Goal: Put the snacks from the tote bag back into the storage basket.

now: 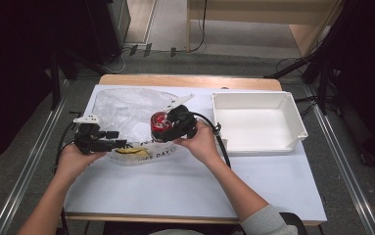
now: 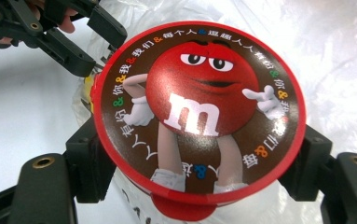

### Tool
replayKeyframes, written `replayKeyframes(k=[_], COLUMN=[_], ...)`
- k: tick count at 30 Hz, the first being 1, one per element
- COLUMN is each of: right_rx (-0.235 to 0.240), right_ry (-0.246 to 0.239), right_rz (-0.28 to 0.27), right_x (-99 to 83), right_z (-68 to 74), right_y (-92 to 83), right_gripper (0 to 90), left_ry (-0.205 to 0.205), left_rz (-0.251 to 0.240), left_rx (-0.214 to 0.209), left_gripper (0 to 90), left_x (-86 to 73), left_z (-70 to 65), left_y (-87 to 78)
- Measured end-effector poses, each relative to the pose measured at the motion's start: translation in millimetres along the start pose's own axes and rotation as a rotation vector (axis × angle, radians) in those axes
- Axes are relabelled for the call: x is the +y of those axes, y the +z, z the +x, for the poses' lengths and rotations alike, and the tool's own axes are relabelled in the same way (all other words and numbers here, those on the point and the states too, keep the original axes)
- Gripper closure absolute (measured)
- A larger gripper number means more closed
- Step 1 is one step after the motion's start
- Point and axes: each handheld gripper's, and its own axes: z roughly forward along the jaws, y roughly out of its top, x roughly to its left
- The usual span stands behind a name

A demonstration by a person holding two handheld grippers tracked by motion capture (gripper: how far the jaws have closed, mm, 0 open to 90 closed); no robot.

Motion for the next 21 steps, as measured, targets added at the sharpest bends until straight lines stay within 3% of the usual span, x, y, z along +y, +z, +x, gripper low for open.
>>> replayKeyframes(k=[21], right_rx=[-0.016], right_ry=[0.023], right_rz=[0.025], right_x=[-6.4], right_z=[-11.2], right_y=[-14.2], right_gripper=[26.2], left_ry=[0.007], left_rz=[-0.003], left_rx=[-0.008], left_gripper=[40.5], left_x=[1.0], left_z=[-2.7], left_y=[1.8])
